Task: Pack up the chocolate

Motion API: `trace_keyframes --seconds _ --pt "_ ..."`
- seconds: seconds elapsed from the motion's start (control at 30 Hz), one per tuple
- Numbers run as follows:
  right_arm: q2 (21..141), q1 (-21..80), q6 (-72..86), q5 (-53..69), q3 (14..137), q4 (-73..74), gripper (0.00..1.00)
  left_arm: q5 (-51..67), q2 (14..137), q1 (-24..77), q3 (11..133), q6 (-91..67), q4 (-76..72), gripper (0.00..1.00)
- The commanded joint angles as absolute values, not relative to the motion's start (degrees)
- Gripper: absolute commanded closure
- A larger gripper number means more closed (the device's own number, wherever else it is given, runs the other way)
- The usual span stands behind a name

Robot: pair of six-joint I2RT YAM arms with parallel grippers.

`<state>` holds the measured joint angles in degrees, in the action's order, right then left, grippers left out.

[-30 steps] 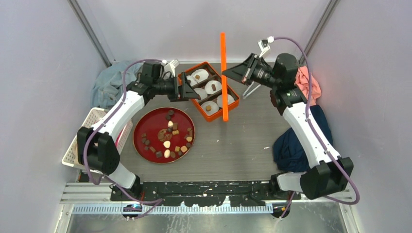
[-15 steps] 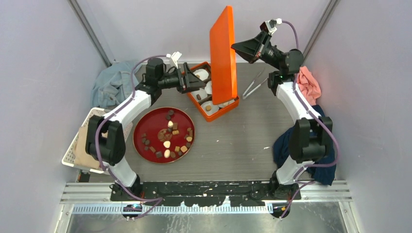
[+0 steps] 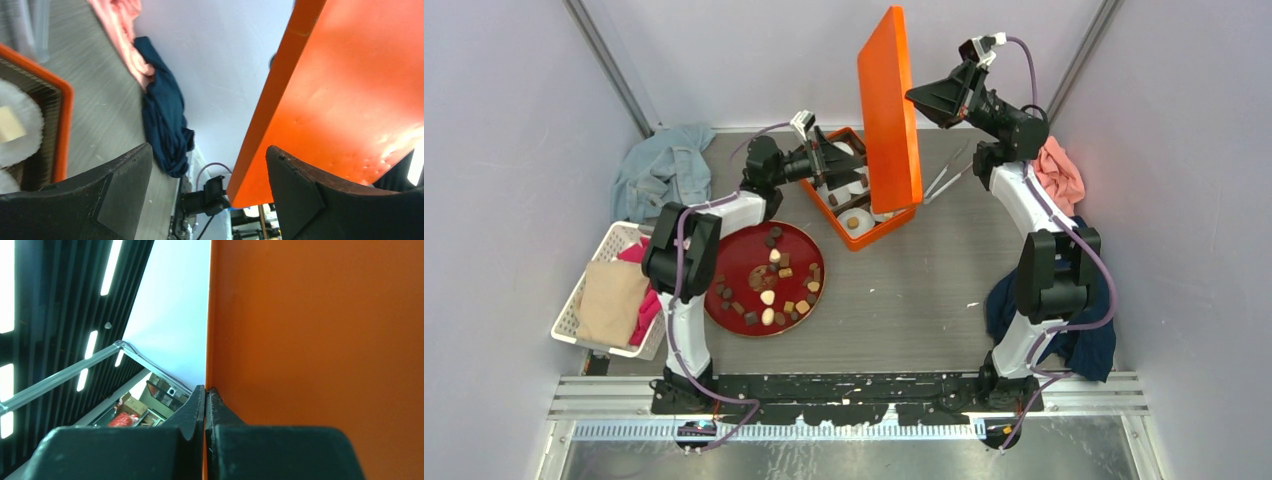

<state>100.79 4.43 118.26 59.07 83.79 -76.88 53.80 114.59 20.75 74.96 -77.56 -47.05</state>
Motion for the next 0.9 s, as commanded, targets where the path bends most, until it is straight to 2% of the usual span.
trace_keyframes --seconds 0.0,0.33,0.57,0.87 --pt "98.2 4.8 124.3 55.4 85.4 -82.2 0.99 54.8 116.5 21.5 78.5 -89.3 -68.4 0.17" --pt "96.9 6.5 123.6 53.6 83.7 -82.2 0.99 52.8 118.1 21.5 80.0 -99.0 -82.0 0.18" --pt "96.5 6.6 123.4 52.0 81.1 -82.1 0.99 53.6 118.9 22.3 84.3 -99.1 -82.1 0.20" --pt "95.5 6.5 123.5 51.8 79.2 -82.1 0.99 51.9 117.9 21.9 83.8 -100.3 -82.1 0.23"
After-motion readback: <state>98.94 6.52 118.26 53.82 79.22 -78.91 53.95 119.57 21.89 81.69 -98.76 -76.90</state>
